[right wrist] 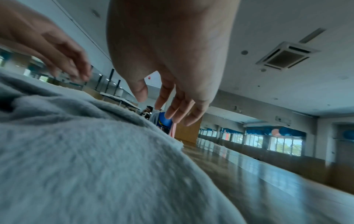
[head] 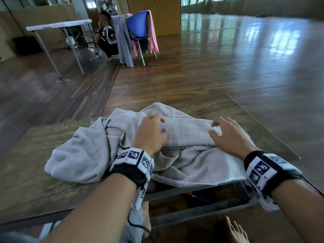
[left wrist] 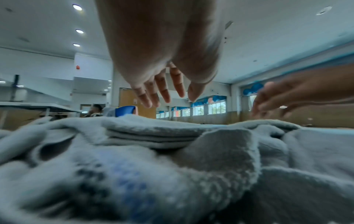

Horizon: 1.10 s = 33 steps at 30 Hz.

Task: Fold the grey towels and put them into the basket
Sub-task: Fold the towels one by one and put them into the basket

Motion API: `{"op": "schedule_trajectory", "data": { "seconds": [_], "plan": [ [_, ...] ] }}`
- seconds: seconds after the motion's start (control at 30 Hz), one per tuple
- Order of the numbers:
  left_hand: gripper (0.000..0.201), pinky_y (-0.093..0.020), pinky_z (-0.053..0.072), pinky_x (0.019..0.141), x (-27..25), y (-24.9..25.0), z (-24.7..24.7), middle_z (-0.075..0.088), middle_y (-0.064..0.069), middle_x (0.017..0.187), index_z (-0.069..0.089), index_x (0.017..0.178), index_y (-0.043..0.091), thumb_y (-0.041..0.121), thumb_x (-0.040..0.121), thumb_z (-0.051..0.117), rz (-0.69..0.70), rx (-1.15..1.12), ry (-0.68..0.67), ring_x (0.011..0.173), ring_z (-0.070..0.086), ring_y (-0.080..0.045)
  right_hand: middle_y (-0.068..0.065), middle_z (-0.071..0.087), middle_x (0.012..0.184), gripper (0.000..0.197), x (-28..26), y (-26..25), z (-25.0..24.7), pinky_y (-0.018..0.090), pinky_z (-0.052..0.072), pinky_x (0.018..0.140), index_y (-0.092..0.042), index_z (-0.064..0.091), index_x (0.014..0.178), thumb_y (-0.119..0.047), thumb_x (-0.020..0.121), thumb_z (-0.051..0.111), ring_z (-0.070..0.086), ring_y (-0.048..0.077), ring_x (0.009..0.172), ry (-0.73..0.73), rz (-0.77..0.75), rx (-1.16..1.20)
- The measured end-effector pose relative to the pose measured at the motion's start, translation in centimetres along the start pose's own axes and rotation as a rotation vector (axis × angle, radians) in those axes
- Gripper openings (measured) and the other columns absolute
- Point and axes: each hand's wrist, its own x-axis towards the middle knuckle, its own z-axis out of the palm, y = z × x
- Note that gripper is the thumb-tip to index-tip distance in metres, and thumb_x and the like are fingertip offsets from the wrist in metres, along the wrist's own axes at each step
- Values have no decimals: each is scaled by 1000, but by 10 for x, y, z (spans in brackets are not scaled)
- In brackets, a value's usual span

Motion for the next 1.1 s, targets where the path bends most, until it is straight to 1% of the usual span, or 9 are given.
{"op": "schedule_trajectory", "data": {
  "seconds": [0.17, 0.23, 0.3, 0.4, 0.57, 0.7, 0.83, 1.0, 1.1],
  "plan": [
    [28, -43, 39, 106, 17, 17, 39, 56, 1, 136, 56, 124, 22, 23, 97, 50, 136, 90, -202, 126, 48, -21, 5, 48, 141, 41, 29, -27, 28, 37, 35, 103, -17, 49, 135, -32, 97, 55, 44, 26, 130, -146, -102, 75],
    [38, -43, 32, 113, 20, 15, 51, 45, 0, 149, 48, 137, 22, 27, 99, 47, 103, 138, -319, 140, 37, -24, 4, 41, 150, 48, 36, -34, 42, 38, 32, 109, -18, 43, 143, -30, 98, 55, 39, 26, 138, -244, -124, 57],
    [53, -43, 14, 121, 20, 8, 62, 21, 1, 163, 28, 153, 23, 35, 102, 39, 54, 205, -457, 152, 14, -22, 3, 27, 162, 56, 42, -35, 56, 45, 22, 120, -21, 32, 152, -30, 100, 52, 26, 27, 148, -382, -129, 5],
    [58, -40, -4, 123, 18, -3, 70, 1, 8, 167, 10, 158, 29, 40, 104, 28, 13, 229, -536, 153, -4, -15, -6, -4, 170, 67, 48, -30, 68, 46, 0, 125, -31, 7, 162, -41, 104, 41, -5, 18, 157, -550, -73, -72],
    [57, -41, -10, 122, 18, -13, 73, -9, 13, 166, 3, 156, 44, 53, 102, 19, -34, 264, -567, 152, -12, -10, -12, -21, 167, 76, 49, -18, 67, 48, -14, 122, -44, -9, 158, -68, 98, 31, -22, 12, 153, -628, -6, -161],
    [67, -40, -15, 119, 19, -26, 64, -20, 15, 163, -6, 154, 46, 68, 95, 18, -109, 302, -606, 150, -21, -8, -13, -26, 165, 92, 45, -12, 62, 48, -16, 121, -45, -12, 157, -83, 87, 32, -29, 11, 150, -655, 60, -149],
    [67, -37, -19, 117, 15, -38, 57, -25, 16, 161, -11, 153, 47, 70, 94, 12, -157, 320, -594, 148, -23, -6, -15, -27, 164, 103, 44, -7, 60, 47, -14, 122, -44, -13, 157, -90, 78, 36, -30, 12, 150, -643, 100, -129],
    [67, -38, -22, 114, 13, -46, 49, -27, 16, 161, -13, 152, 46, 70, 94, 9, -203, 345, -592, 148, -25, -7, -19, -29, 162, 137, 45, 1, 57, 51, -13, 120, -45, -16, 156, -109, 43, 29, -29, 13, 150, -632, 175, -106],
    [67, -42, -25, 112, 11, -49, 46, -28, 15, 161, -13, 153, 46, 70, 94, 8, -228, 351, -565, 147, -26, -6, -19, -30, 162, 147, 43, 8, 55, 53, -11, 120, -47, -16, 155, -113, 32, 32, -28, 11, 150, -604, 235, -76]
  ]
}}
